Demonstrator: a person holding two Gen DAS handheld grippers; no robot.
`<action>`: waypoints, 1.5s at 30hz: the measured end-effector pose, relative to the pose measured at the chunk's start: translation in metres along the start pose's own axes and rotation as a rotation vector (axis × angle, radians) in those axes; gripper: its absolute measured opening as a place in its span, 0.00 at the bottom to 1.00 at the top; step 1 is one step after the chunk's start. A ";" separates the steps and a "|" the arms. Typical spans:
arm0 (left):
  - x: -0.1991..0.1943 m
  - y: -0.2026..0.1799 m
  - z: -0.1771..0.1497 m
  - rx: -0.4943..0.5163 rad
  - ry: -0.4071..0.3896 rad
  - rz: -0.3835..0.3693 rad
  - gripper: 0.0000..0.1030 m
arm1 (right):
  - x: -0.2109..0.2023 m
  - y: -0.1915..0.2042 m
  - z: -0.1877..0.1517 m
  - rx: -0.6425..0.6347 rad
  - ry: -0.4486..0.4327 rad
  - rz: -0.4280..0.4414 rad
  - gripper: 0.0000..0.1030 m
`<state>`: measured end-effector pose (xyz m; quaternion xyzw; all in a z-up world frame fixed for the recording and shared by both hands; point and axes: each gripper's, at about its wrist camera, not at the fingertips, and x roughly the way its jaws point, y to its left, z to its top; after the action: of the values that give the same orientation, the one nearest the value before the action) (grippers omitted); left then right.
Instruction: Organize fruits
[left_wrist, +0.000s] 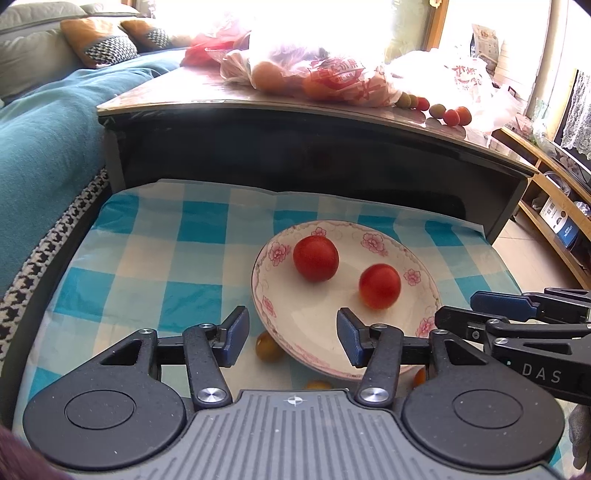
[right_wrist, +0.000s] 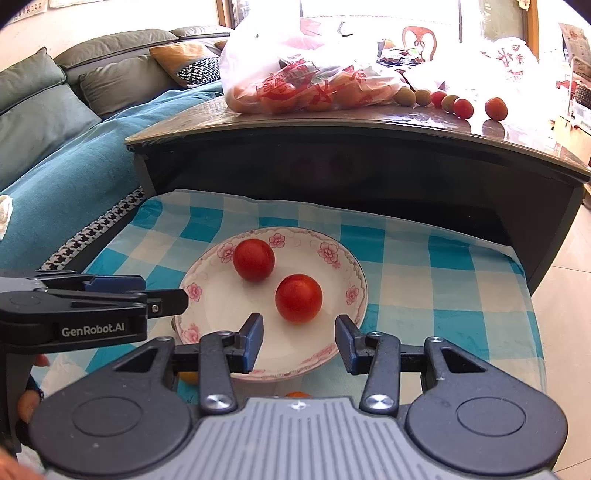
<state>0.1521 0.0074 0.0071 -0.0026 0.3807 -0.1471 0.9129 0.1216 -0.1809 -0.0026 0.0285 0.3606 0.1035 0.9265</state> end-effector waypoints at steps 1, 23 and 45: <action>-0.003 0.000 -0.002 -0.003 0.001 -0.003 0.59 | -0.002 -0.001 -0.001 0.002 0.001 -0.001 0.43; -0.017 -0.021 -0.045 0.031 0.098 -0.067 0.62 | -0.033 -0.010 -0.049 0.016 0.090 -0.034 0.43; -0.016 -0.019 -0.053 0.005 0.129 -0.079 0.64 | -0.008 -0.002 -0.061 0.022 0.178 0.024 0.43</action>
<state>0.0995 -0.0003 -0.0171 -0.0061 0.4379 -0.1838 0.8800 0.0748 -0.1856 -0.0425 0.0337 0.4423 0.1129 0.8891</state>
